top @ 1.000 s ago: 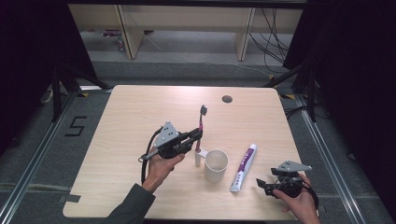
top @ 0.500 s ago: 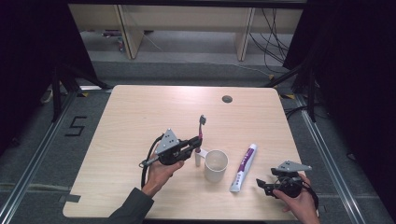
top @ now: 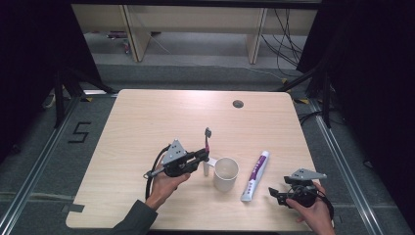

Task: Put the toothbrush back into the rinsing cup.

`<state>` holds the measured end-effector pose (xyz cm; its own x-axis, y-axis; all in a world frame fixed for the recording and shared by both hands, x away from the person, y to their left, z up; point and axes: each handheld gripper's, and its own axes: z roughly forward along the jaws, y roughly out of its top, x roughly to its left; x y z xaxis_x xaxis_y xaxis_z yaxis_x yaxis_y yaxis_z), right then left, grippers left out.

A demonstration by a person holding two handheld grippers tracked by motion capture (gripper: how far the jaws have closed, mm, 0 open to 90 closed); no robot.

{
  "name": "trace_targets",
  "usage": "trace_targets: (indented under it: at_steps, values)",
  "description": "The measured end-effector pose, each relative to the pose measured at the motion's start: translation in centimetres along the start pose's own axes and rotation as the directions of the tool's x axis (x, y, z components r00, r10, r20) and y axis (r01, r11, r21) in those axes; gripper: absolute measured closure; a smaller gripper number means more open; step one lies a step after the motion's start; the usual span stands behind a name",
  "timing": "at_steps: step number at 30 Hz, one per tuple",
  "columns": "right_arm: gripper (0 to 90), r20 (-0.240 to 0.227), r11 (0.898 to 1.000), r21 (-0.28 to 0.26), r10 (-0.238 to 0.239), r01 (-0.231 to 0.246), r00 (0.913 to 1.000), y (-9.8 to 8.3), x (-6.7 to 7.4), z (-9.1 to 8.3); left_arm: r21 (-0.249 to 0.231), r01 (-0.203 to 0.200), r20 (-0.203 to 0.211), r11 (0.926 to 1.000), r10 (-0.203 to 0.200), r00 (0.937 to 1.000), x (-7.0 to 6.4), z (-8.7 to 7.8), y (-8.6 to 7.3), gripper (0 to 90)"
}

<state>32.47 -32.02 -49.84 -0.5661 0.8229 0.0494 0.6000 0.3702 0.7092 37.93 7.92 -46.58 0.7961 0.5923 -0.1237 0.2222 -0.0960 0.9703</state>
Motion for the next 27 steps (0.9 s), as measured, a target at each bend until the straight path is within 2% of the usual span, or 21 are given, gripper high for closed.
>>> trace_targets:
  at_steps: [4,9,10,12,14,15,16,18,19,20,21,22,26,27]
  values:
    - [22.6,0.0,1.0,0.003,0.006,-0.006,1.0,0.0,0.1,0.0,0.026,0.007,-0.002,0.9996,-0.007,1.0,0.0,0.0,-0.2,79.8]
    - [22.7,0.001,1.0,0.001,0.001,-0.001,1.0,0.0,0.0,0.0,0.035,0.012,0.006,0.9993,-0.012,0.9999,0.0,0.1,-0.3,77.2]
    - [22.7,-0.001,1.0,0.001,-0.001,0.001,1.0,0.0,0.0,0.0,0.033,0.014,0.008,0.9994,-0.014,0.9999,0.1,0.1,-0.4,72.2]
    - [22.7,0.0,1.0,-0.001,0.002,-0.002,1.0,0.0,0.0,0.0,0.029,0.012,0.005,0.9995,-0.012,0.9999,0.1,0.0,-0.3,68.2]
    - [22.6,0.0,1.0,0.001,0.003,-0.003,1.0,0.0,0.0,0.0,0.028,0.019,-0.007,0.9994,-0.019,0.9998,0.0,-0.1,-0.2,57.9]
    - [22.6,-0.001,1.0,0.001,0.0,0.0,1.0,0.0,0.0,0.0,0.028,0.025,-0.012,0.9993,-0.025,0.9996,0.0,-0.2,-0.1,57.9]
    - [22.6,-0.002,1.0,-0.001,0.002,-0.002,1.0,0.0,0.0,0.0,0.023,0.033,-0.009,0.9992,-0.032,0.9994,0.0,-0.3,0.0,52.1]
    - [22.6,0.0,1.0,-0.007,0.005,-0.005,1.0,0.0,0.0,0.0,0.022,0.025,-0.017,0.9994,-0.025,0.9995,0.0,-0.6,0.2,50.3]
    - [22.6,-0.001,1.0,0.002,0.025,-0.025,0.9997,0.1,0.1,-0.1,0.022,0.033,-0.025,0.9992,-0.032,0.9992,0.1,-0.7,0.3,46.7]
    - [22.6,0.012,1.0,-0.002,0.001,-0.001,0.9999,0.0,0.0,-0.1,0.024,0.044,-0.031,0.9987,-0.043,0.9986,0.1,-0.9,0.4,43.2]
    - [22.6,-0.001,1.0,0.0,0.003,-0.003,1.0,0.0,0.0,-0.1,0.02,0.054,-0.033,0.9983,-0.054,0.998,0.2,-1.3,0.6,38.7]
    - [22.6,-0.006,1.0,-0.002,0.026,-0.026,0.9996,0.1,0.1,-0.1,0.018,0.054,-0.028,0.9984,-0.053,0.9982,0.1,-1.4,0.7,36.8]
    - [22.6,0.009,1.0,0.002,0.02,-0.02,0.9998,0.1,0.1,-0.2,0.028,0.044,-0.018,0.9986,-0.044,0.9989,-0.2,-1.9,1.1,33.2]
    - [22.5,-0.005,1.0,-0.005,0.025,-0.025,0.9997,0.1,0.1,-0.1,0.028,0.035,-0.017,0.999,-0.034,0.9993,-0.6,-2.2,1.3,32.6]
